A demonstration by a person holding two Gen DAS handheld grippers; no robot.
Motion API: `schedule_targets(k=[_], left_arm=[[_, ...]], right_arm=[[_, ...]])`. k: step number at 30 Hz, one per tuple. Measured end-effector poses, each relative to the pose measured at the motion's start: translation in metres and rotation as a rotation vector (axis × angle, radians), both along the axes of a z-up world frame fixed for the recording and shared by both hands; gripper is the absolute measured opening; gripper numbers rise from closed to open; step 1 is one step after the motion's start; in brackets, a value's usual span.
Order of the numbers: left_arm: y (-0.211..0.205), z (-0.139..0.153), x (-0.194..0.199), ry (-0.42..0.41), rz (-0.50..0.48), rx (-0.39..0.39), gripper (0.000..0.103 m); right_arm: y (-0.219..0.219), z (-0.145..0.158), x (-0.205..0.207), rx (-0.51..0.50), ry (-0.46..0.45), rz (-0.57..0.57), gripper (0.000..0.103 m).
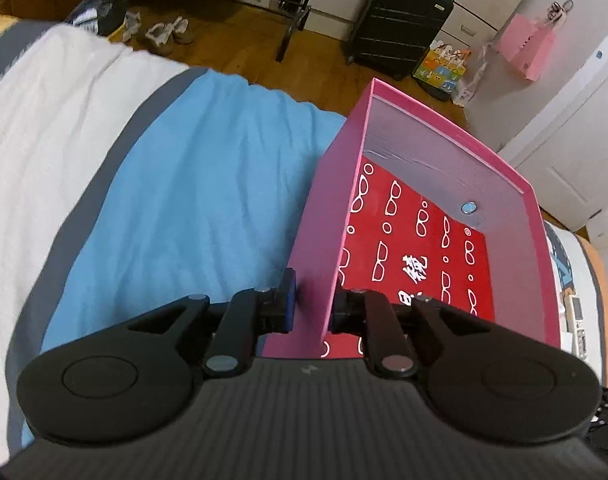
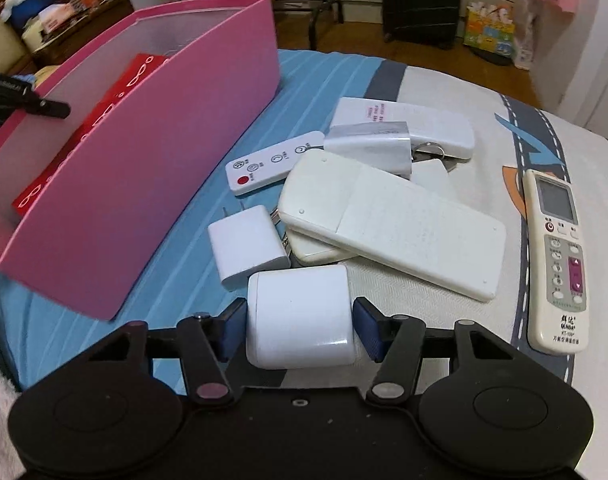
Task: Organize rigid objects
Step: 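Grasp the white square charger with the right gripper, then carry the white charger into the pink box and open the right gripper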
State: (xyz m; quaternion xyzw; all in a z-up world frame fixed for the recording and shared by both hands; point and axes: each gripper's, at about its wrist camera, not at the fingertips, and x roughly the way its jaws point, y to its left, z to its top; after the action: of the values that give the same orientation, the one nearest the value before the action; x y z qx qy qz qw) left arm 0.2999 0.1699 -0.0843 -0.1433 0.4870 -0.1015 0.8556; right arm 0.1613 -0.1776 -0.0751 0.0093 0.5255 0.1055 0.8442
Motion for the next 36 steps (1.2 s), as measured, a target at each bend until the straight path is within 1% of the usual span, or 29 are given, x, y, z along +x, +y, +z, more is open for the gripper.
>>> schedule_targets(k=[4,7,10,14,16,19,21,23,25,26,28,30,33,36], left_arm=[[0.001,-0.004,0.002,0.021,0.006,-0.018,0.013],[-0.003,-0.003,0.0,0.041,-0.007,-0.008,0.013],[-0.004,-0.006,-0.001,0.063,-0.003,-0.001,0.013],[-0.001,-0.007,-0.001,0.068,0.008,-0.009,0.013],[-0.001,-0.008,0.0,0.08,0.021,-0.012,0.013],[-0.006,-0.006,-0.002,0.074,0.015,0.001,0.013],[-0.005,-0.007,-0.002,0.071,0.009,0.0,0.013],[-0.002,-0.009,-0.003,0.066,0.006,-0.007,0.012],[-0.002,-0.009,-0.004,0.06,-0.003,-0.003,0.012],[-0.004,-0.009,-0.004,0.059,-0.008,0.004,0.012],[-0.006,-0.008,-0.005,0.056,-0.019,0.018,0.012],[-0.006,-0.007,-0.006,0.058,-0.028,0.021,0.012],[-0.007,-0.005,-0.006,0.056,-0.053,0.03,0.012],[-0.008,-0.003,-0.009,0.034,-0.086,0.041,0.012]], right_arm=[[-0.004,0.001,0.0,0.019,-0.008,-0.028,0.062],[-0.006,-0.001,-0.004,0.042,-0.022,-0.082,0.063],[-0.003,0.001,-0.009,0.034,-0.04,-0.109,0.062],[-0.002,0.006,-0.017,0.077,-0.056,-0.141,0.062],[0.002,0.012,-0.024,0.073,-0.065,-0.153,0.062],[0.019,0.035,-0.035,0.044,-0.11,-0.109,0.062],[0.031,0.065,-0.041,0.042,-0.186,-0.086,0.062],[0.042,0.098,-0.043,0.069,-0.264,-0.062,0.062],[0.055,0.125,-0.039,0.11,-0.306,-0.001,0.062],[0.065,0.138,-0.031,0.139,-0.314,0.041,0.063],[0.081,0.148,-0.013,0.191,-0.289,0.08,0.063],[0.104,0.148,0.012,0.21,-0.213,0.096,0.063],[0.137,0.13,0.05,0.228,-0.097,0.108,0.063],[0.156,0.105,0.086,0.256,0.016,0.072,0.062]])
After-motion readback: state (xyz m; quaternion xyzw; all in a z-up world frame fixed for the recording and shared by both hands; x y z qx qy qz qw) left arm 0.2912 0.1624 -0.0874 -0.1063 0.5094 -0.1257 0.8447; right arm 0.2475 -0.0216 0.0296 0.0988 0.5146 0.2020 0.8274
